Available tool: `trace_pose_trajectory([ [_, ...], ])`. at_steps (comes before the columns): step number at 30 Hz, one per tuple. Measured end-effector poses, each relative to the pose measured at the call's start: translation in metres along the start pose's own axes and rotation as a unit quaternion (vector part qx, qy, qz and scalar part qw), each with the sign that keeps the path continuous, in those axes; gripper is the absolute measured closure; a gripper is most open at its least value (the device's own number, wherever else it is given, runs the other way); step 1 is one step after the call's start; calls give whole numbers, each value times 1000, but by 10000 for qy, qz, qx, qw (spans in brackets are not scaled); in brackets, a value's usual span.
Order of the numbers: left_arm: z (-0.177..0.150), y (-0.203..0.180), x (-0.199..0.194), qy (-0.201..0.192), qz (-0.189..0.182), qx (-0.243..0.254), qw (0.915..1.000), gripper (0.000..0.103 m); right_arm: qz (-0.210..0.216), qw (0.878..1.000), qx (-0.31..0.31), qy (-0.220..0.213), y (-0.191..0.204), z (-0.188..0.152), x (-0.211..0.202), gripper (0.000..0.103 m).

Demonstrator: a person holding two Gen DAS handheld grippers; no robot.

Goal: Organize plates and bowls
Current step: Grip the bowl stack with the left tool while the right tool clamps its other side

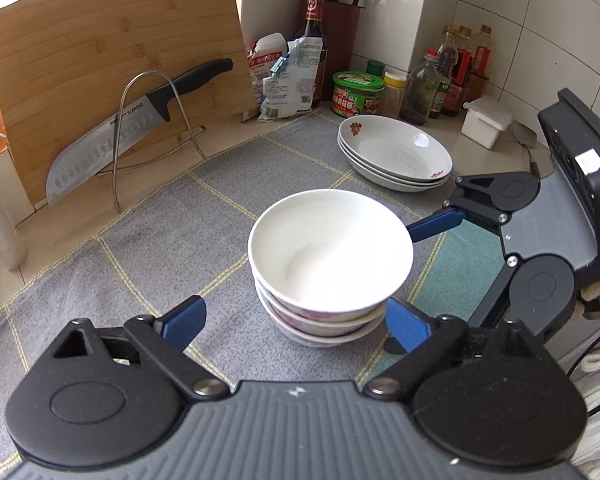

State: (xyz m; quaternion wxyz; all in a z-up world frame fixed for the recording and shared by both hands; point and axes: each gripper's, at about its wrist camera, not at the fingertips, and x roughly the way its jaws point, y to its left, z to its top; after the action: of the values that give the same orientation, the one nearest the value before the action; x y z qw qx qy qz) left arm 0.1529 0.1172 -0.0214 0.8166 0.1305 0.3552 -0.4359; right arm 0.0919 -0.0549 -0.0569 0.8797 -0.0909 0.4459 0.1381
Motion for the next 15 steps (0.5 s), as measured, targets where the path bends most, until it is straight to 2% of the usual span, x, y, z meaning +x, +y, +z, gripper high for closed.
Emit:
trace_pose_trajectory([
  [9,-37,-19,30,220,707,-643,9952,7,485,9937,-952,352,-21,-11,28,0],
  [12,-41,-24,48,276,912,-898,9914,7,572,9900,-1216,437,-31,-15,36,0],
  [15,-42,-29,62,355,1129,-928,9886,7,771,9865,-1377,438,-42,-17,40,0],
])
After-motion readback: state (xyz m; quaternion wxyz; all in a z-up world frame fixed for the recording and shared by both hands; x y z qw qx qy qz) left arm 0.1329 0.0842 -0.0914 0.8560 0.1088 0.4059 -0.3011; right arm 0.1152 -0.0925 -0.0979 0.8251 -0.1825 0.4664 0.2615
